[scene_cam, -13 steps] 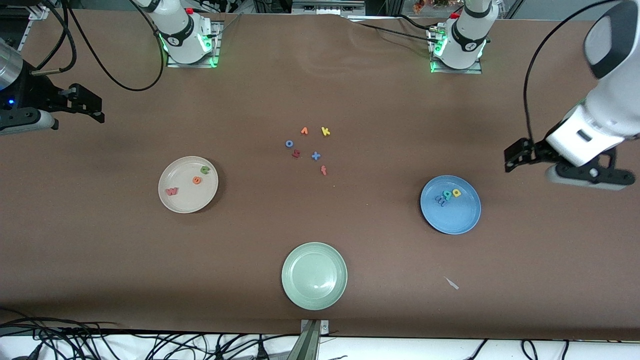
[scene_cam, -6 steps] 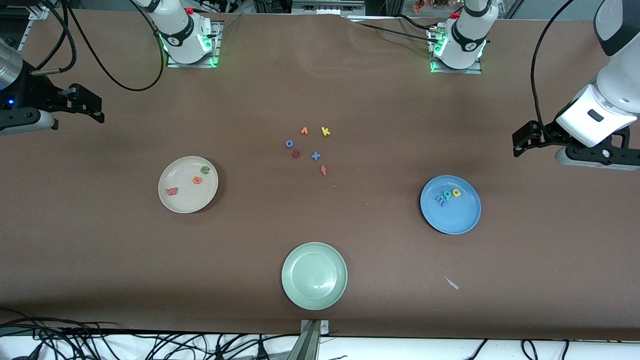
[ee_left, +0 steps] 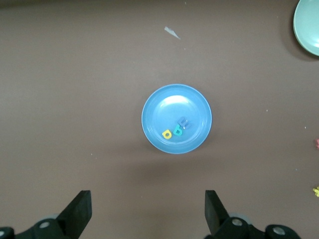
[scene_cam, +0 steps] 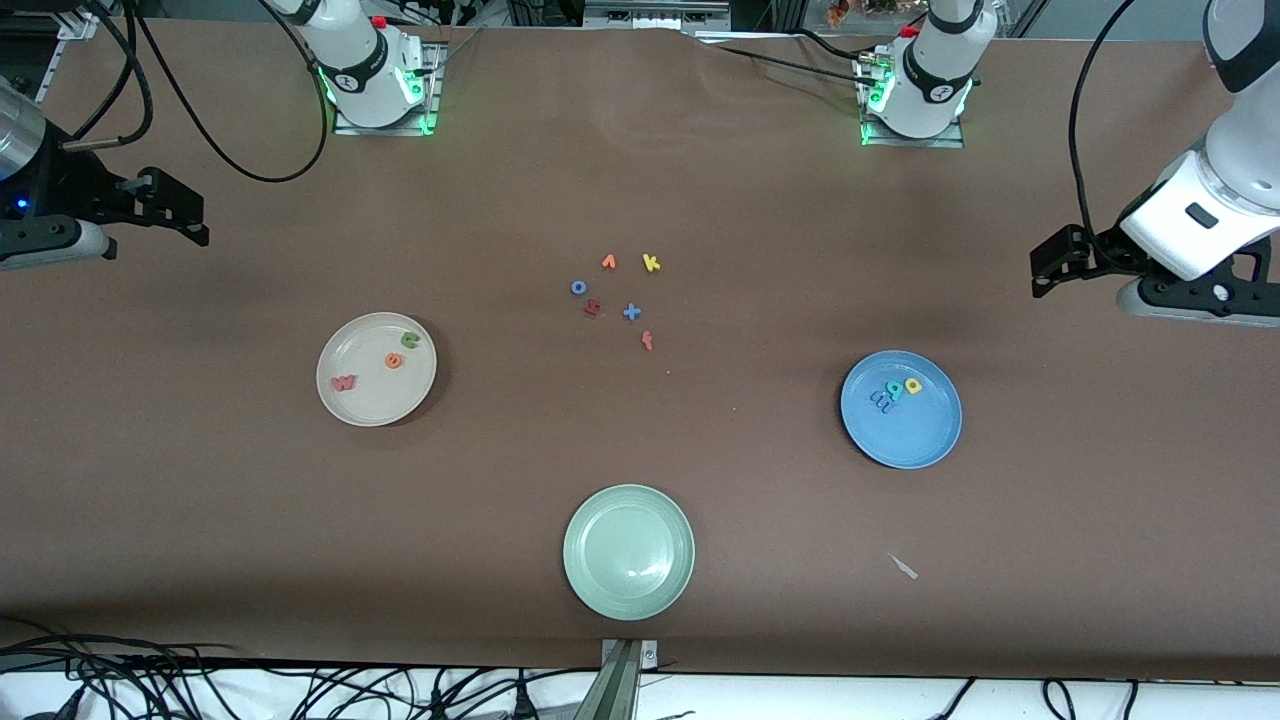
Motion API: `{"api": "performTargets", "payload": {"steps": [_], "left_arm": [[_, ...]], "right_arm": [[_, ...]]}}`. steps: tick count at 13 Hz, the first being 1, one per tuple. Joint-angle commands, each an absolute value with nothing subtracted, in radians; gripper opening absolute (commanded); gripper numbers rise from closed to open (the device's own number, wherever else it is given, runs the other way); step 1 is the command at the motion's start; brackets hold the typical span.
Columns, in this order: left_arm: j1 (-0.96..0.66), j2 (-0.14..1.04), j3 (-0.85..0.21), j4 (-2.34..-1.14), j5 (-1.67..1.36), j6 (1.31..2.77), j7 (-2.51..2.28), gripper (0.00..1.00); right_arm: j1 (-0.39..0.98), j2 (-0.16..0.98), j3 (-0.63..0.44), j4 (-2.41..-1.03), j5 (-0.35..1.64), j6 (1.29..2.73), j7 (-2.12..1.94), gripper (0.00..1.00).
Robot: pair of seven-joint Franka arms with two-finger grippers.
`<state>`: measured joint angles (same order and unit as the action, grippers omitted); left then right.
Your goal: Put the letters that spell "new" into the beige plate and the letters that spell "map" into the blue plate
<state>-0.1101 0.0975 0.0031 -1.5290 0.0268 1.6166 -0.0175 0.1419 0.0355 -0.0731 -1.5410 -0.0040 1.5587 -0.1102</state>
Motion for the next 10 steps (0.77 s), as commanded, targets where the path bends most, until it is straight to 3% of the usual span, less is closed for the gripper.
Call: {"api": "performTargets", "payload": {"steps": [1, 10], "left_arm": [[-0.11, 0.101, 0.017, -1.516, 0.032, 1.583, -0.021, 1.0], [-0.089, 0.104, 0.021, -1.5, 0.028, 1.589, -0.023, 1.0]], "right_arm": [[0.137, 0.049, -0.067, -1.513, -0.005, 1.546, -0.112, 1.0], [0.137, 0.049, -0.067, -1.513, -0.005, 1.543, -0.112, 1.0]]}}
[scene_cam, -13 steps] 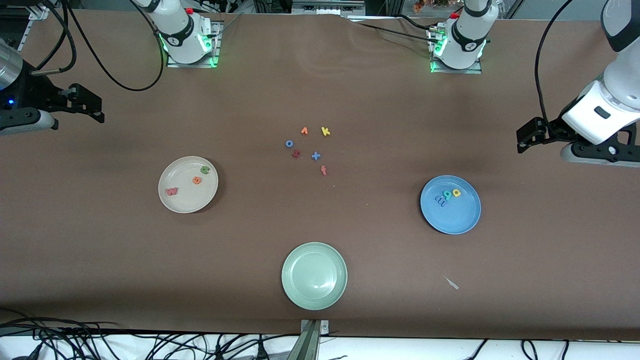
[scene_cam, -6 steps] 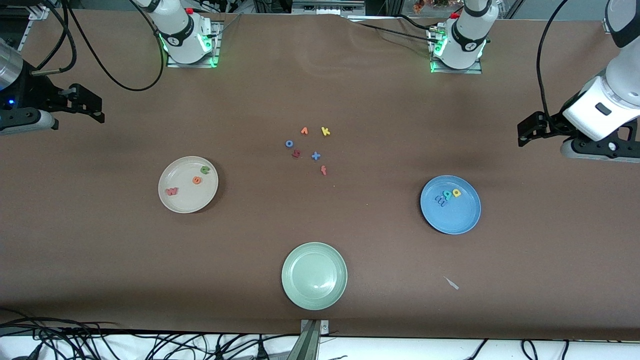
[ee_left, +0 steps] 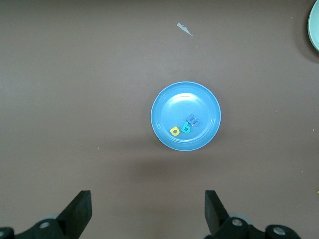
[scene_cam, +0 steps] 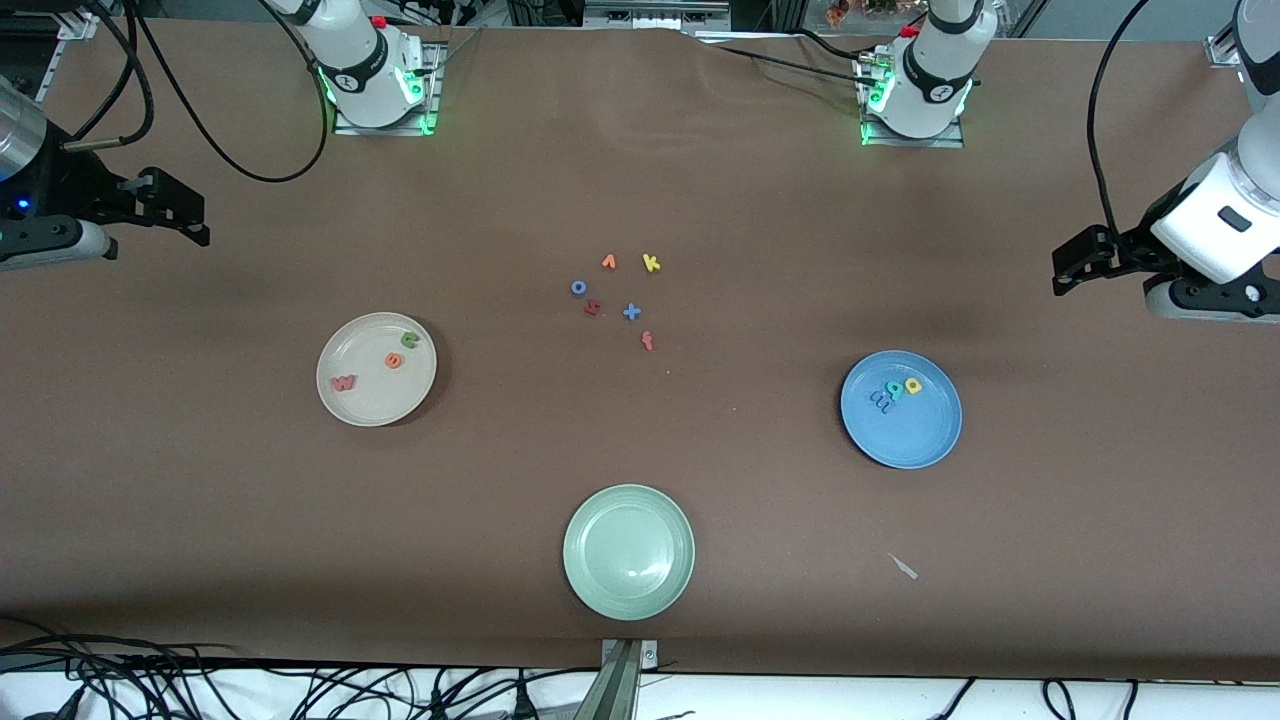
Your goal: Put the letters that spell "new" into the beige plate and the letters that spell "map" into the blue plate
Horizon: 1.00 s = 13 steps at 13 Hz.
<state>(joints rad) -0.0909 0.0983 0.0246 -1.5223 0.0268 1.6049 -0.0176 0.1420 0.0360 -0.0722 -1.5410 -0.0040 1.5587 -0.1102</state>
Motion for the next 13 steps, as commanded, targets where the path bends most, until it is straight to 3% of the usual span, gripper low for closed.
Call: {"api": "performTargets", "payload": {"steps": [1, 13], "left_arm": [[-0.089, 0.104, 0.02, -1.5, 0.028, 1.589, -0.023, 1.0], [-0.089, 0.137, 0.021, -1.463, -0.009, 1.594, -0.025, 1.0]], "right_arm": [[0.138, 0.049, -0.067, -1.513, -0.005, 1.545, -0.112, 1.0], [0.141, 0.052, -0.066, -1.513, -0.005, 1.546, -0.114, 1.0]]}}
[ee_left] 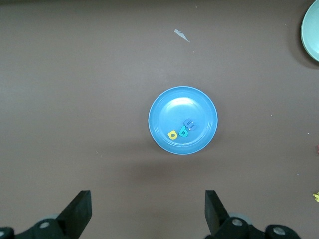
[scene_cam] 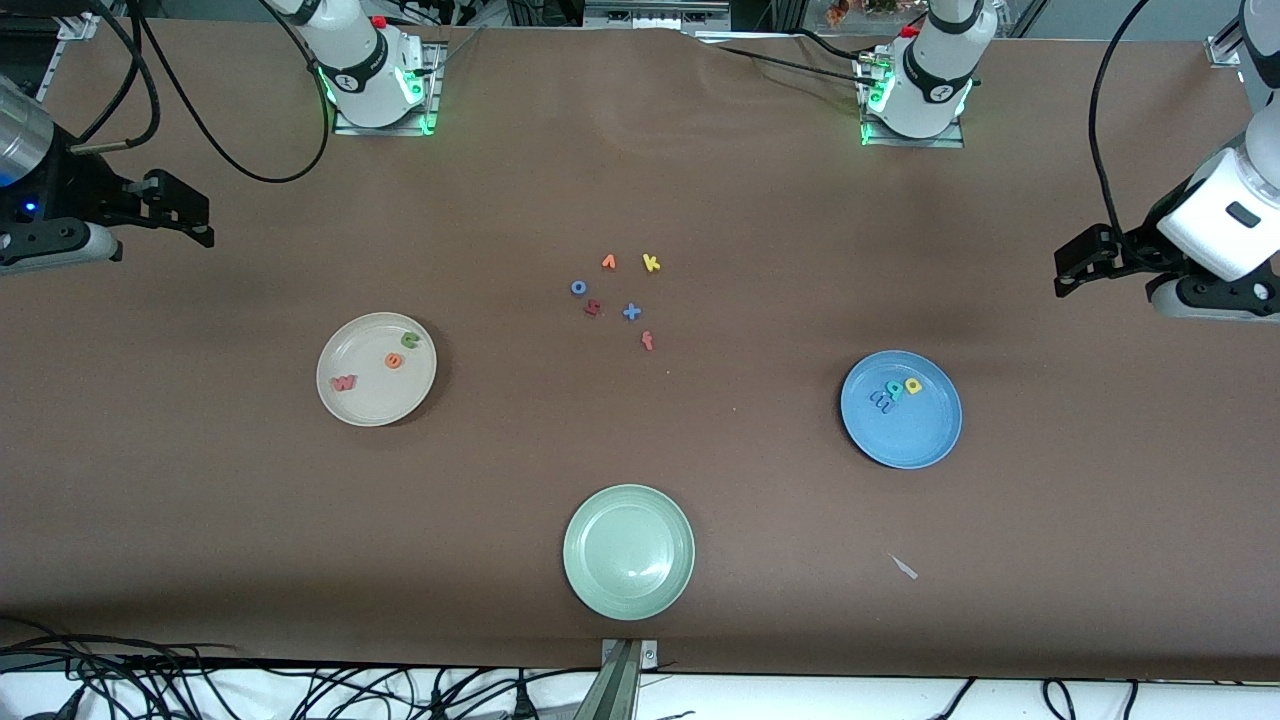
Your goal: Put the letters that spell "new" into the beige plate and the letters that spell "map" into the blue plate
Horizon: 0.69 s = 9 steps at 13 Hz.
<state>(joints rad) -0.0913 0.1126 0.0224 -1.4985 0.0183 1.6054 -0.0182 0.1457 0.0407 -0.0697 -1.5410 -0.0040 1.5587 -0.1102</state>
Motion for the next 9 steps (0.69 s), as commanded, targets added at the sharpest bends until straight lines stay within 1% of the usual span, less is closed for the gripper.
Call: {"api": "performTargets", "payload": {"steps": [1, 9], "left_arm": [[-0.089, 0.137, 0.021, -1.459, -0.008, 1.594, -0.025, 1.0], [-0.084, 0.137, 0.023, -1.45, -0.006, 1.592, -0.023, 1.0]], "right_arm": [[0.141, 0.052, -0.067, -1.513, -0.005, 1.546, -0.115, 1.0], [0.135, 0.052, -0.069, -1.513, -0.002, 1.545, -0.114, 1.0]]}}
